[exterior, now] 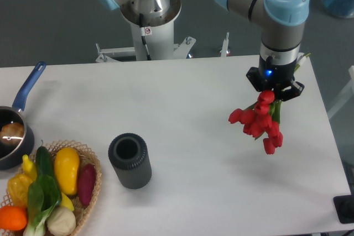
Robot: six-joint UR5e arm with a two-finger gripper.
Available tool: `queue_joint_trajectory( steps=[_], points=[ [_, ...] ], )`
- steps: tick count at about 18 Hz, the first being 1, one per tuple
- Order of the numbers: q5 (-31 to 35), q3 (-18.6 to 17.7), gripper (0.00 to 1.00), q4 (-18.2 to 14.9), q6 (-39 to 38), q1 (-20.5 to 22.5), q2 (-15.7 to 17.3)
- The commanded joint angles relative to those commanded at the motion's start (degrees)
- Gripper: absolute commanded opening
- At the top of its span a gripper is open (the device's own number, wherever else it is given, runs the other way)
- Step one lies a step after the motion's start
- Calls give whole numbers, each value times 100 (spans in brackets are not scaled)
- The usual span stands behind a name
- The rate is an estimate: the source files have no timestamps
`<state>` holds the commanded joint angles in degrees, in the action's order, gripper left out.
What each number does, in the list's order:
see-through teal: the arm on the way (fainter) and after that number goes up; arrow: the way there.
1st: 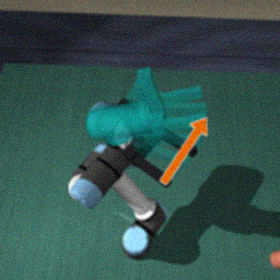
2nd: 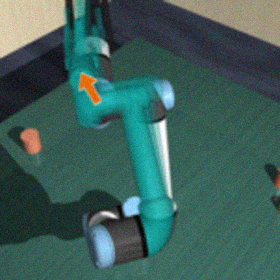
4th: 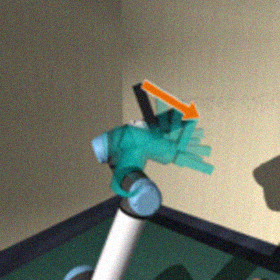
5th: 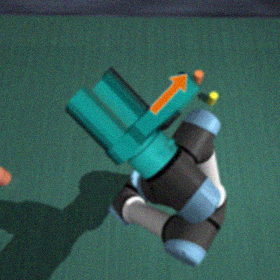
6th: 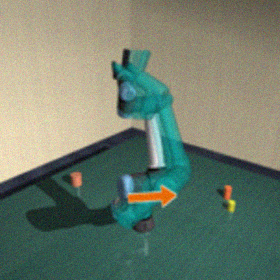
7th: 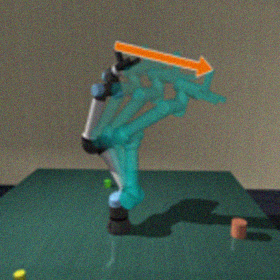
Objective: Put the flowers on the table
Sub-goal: 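Move the gripper holding the red tulips toward the black vase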
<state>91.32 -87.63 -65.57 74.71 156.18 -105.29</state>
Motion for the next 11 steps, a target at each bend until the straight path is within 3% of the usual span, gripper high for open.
queue_joint_trajectory(
  steps=[11],
  points=[
    [-26,-53,4,26,-70,-175,-79]
  ],
)
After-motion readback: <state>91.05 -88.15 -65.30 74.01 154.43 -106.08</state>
